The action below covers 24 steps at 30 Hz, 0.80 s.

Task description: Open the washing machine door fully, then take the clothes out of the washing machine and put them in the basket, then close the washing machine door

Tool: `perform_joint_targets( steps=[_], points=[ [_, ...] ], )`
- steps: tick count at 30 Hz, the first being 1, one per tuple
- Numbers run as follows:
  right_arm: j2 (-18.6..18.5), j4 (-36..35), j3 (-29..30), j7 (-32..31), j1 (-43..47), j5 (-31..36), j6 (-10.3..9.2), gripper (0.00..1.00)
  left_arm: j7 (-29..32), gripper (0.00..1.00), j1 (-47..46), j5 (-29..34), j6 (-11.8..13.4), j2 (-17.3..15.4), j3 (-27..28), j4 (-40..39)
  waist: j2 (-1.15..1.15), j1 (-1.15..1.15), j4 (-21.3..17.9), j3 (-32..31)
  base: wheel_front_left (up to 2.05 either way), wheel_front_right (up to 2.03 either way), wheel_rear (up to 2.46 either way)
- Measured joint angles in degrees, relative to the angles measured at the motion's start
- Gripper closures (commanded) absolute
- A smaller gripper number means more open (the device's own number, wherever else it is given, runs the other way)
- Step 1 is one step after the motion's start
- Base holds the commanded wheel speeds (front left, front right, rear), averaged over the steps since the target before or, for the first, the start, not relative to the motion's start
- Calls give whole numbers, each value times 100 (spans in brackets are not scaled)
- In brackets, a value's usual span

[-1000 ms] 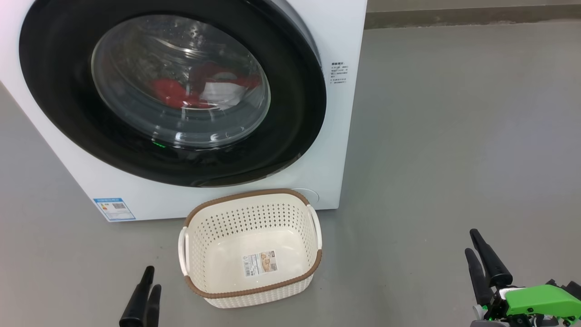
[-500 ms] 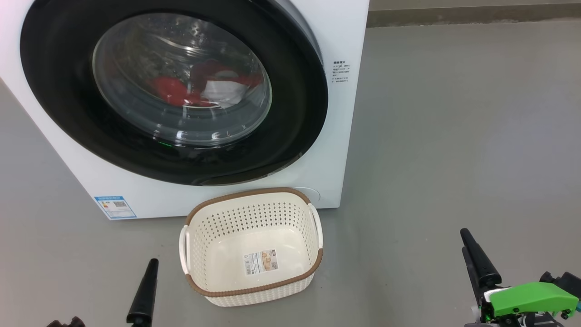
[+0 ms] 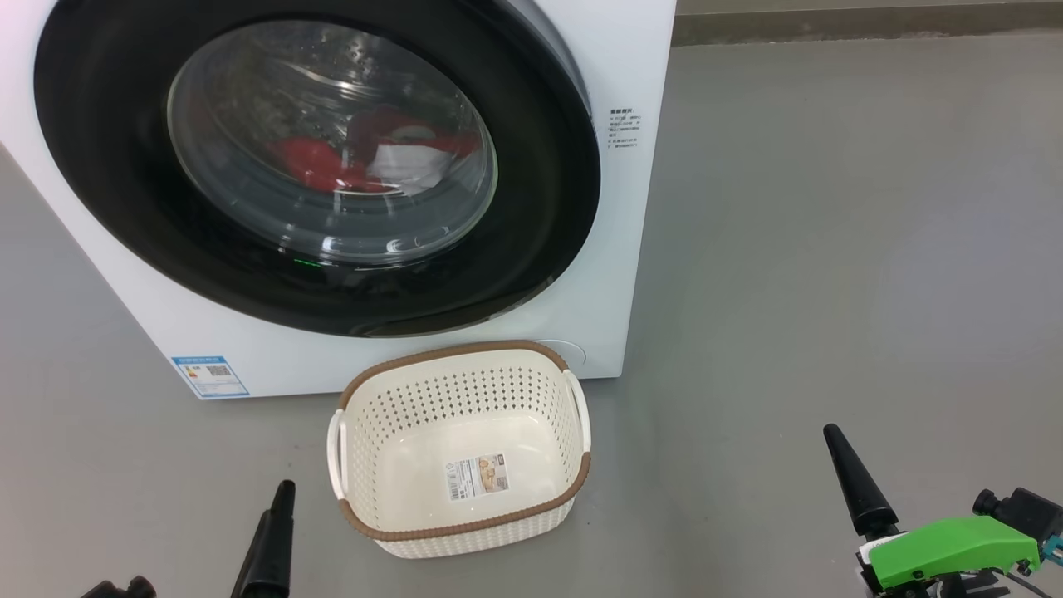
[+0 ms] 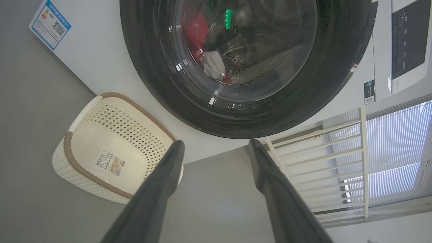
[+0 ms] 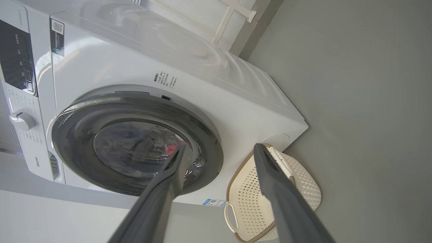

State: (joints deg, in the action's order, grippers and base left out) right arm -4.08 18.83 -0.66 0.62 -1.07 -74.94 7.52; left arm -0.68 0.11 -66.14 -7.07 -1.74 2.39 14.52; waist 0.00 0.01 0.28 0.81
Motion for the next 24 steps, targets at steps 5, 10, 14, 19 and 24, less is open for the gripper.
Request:
perform_joint_targets(
  steps=[5,10,14,19,24],
  points=[
    [-20,0,-48,97,0,240,0,0,-94,0,5,434,0,2,-8,-48,0,0,2,8,0,0,0],
    [-69,-1,-116,177,0,545,0,0,-152,0,7,878,0,2,-5,-87,0,0,4,24,0,0,0],
    [-93,0,-188,241,0,813,0,0,-242,0,8,1181,0,3,-11,-129,0,0,6,34,0,0,0],
    [-109,0,-221,304,0,1137,0,0,-305,0,25,1553,0,4,-26,-174,0,0,3,38,0,0,0],
    [-113,-1,-283,399,0,1432,0,0,-397,0,31,1913,0,4,-42,-226,0,0,2,50,0,0,0]
  ],
)
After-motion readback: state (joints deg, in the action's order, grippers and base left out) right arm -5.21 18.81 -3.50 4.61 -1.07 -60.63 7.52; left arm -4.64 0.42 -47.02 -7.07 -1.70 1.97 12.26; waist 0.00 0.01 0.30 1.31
